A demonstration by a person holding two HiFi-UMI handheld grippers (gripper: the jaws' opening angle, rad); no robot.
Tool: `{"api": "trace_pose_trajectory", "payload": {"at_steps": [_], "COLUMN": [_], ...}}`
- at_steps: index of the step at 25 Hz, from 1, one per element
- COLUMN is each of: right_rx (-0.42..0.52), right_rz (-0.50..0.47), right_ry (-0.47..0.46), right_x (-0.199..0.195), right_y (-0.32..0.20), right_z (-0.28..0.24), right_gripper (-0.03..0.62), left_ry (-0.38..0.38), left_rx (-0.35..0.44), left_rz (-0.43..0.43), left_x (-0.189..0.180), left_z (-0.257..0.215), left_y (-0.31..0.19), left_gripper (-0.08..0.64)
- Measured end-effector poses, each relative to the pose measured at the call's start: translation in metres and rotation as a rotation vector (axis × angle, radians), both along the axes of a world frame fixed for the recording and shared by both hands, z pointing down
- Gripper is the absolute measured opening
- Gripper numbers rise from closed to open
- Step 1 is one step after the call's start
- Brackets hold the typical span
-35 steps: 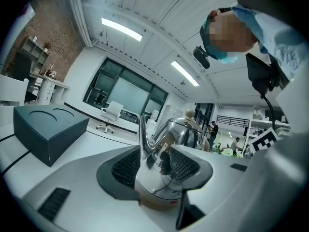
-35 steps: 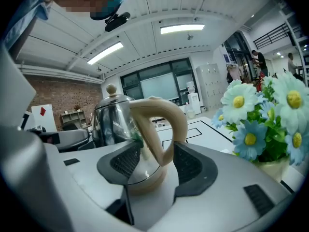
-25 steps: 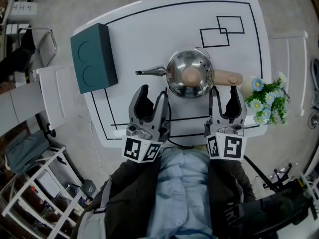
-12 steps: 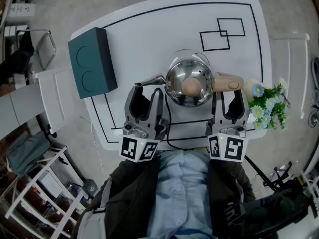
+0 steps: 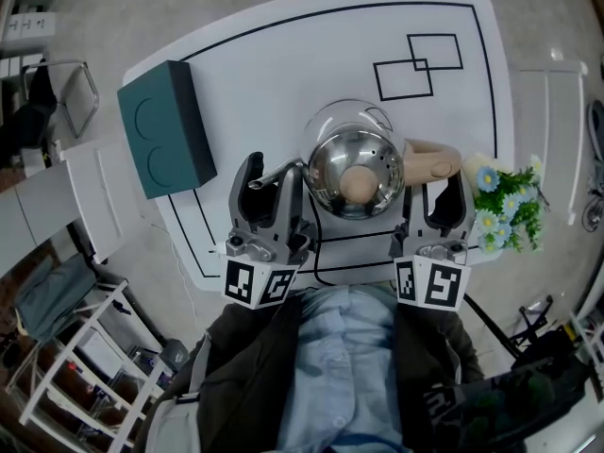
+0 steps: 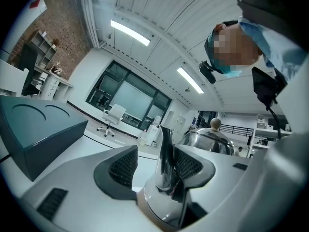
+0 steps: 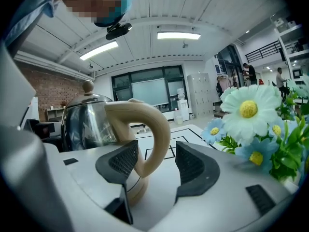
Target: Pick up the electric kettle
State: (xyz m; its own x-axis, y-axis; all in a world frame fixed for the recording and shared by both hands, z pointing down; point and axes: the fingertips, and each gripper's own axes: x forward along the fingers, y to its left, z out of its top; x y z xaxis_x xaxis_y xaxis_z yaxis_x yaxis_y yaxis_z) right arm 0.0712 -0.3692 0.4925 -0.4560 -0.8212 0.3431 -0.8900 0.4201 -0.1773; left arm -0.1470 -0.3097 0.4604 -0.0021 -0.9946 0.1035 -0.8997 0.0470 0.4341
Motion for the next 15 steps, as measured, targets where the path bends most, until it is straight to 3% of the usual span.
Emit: {"api": "trace_pose_trajectory", "payload": {"at_steps": [15], "right_rx": [0.050], "right_rz": [0.041], "right_ry": [0.063], "right_x": [0.002], "right_y": [-0.035], "right_z": [0.001], "right_gripper": [0.230], "left_ry": [-0.030], "left_rx": [0.047], "left_rz": [0.004], "left_x": [-0.005], "left_z": [-0.010], "left_y": [-0.020], "left_gripper": [0.224]}}
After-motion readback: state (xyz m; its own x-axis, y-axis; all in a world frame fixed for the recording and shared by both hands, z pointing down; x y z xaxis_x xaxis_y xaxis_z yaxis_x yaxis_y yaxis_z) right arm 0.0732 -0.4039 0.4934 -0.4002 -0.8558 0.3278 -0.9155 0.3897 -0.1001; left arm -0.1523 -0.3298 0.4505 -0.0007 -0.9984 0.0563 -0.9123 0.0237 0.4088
